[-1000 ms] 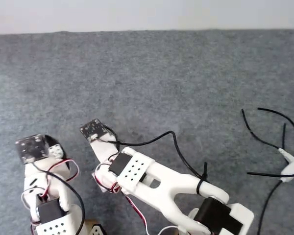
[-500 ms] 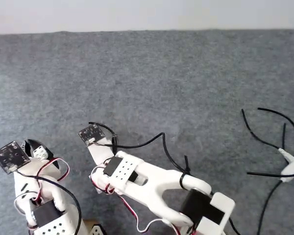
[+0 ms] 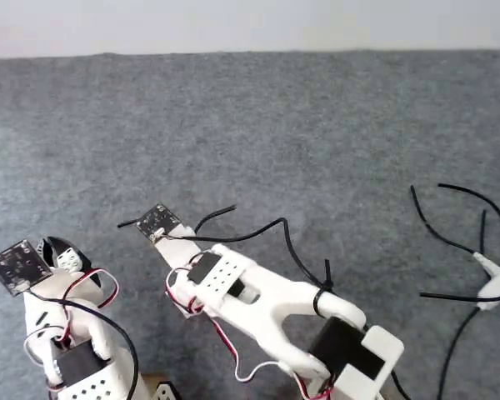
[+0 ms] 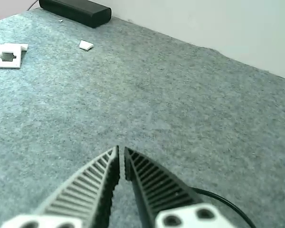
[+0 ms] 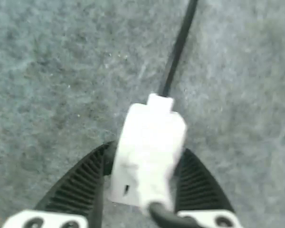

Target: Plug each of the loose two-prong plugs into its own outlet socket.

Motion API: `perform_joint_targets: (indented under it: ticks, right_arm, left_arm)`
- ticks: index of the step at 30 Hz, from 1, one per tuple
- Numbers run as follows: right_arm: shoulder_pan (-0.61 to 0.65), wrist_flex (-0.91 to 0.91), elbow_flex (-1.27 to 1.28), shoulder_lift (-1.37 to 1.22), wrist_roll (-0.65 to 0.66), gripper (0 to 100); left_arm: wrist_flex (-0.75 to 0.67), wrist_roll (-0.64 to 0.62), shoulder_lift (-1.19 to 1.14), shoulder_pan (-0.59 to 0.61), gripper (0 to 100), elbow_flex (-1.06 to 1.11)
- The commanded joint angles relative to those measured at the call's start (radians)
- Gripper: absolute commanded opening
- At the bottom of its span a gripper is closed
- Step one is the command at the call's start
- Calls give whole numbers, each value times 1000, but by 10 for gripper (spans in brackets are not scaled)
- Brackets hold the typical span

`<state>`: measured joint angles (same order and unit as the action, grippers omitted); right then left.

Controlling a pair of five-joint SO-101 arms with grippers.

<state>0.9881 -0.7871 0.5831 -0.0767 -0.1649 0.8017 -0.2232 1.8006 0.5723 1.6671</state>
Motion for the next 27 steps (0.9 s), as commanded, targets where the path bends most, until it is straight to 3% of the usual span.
perform_joint_targets:
  ticks: [1, 6, 13, 17, 22, 27]
  right_arm:
    - [-36, -61, -46, 96, 77, 8]
    - [-232, -189, -41, 286, 104, 8]
    - [-684, -326, -40, 542, 245, 8]
    - [-935, -360, -40, 641, 258, 8]
    - [-1265, -291, -2, 688, 258, 8]
    - [-1557, -73, 114, 690, 259, 9]
  left_arm:
    - [-28, -3, 6, 2, 15, -59]
    - [-28, -3, 6, 0, 15, -58]
    - [-28, 66, 6, -100, 15, -24]
    - [-21, 77, 8, -137, 15, -7]
    - [-21, 77, 11, -169, 15, 7]
    - [-21, 77, 11, -169, 15, 8]
